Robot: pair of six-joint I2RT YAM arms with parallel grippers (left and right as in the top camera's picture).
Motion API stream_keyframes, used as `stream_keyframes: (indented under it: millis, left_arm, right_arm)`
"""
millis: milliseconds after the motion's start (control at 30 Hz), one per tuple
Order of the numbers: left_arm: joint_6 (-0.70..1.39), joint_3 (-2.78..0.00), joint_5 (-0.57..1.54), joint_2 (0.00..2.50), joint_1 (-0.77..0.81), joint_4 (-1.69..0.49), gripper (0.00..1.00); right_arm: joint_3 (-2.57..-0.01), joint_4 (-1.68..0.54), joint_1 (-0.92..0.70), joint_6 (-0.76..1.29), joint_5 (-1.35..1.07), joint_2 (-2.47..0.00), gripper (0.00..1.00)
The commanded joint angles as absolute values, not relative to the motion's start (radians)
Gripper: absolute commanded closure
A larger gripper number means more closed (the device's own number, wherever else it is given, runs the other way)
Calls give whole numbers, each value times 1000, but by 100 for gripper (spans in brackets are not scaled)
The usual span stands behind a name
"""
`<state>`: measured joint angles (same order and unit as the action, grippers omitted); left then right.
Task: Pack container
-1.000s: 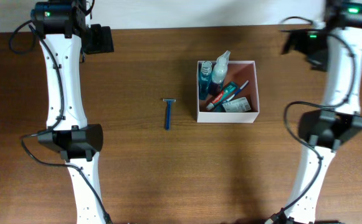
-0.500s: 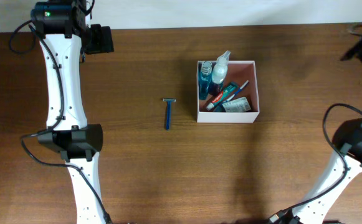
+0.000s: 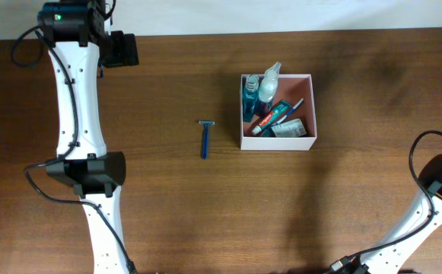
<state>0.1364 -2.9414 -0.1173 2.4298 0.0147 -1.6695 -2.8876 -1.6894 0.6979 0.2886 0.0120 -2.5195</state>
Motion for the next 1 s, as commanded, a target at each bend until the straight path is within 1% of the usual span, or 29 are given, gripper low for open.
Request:
stream_keyframes:
  millis: [0, 67, 333, 433, 567, 633, 867, 967]
  left_arm:
    - [145, -2941, -128, 2439, 11, -1673, 1]
    - [145, -2941, -128, 2439, 11, -1673, 1]
    - [146, -2941, -123, 2439, 12, -1653, 1]
    - [145, -2941, -38, 2439, 12, -1647, 1]
    - [145, -2941, 193, 2439, 13, -1639, 1]
    - [145, -2941, 252, 2439, 13, -1644, 1]
    - [144, -2941, 267, 2439, 13, -1671, 1]
    - [80, -2933, 266, 2440, 25, -1688, 1]
  right_arm:
    - [-2896, -1634, 694, 297, 65, -2513, 1]
    - [-2896, -1597, 694, 297, 60, -2513, 1]
    - [-2896, -1596, 693, 297, 61, -2513, 1]
    - [-2896, -1596, 693, 297, 61, -2513, 1]
    - [-2896, -1596, 693, 297, 61, -2513, 1]
    - [-2896, -1596, 693, 297, 61, -2513, 1]
    - [-2896, -1596, 693, 297, 61, -2513, 1]
    - [-2896, -1596, 693, 297, 61, -2513, 1]
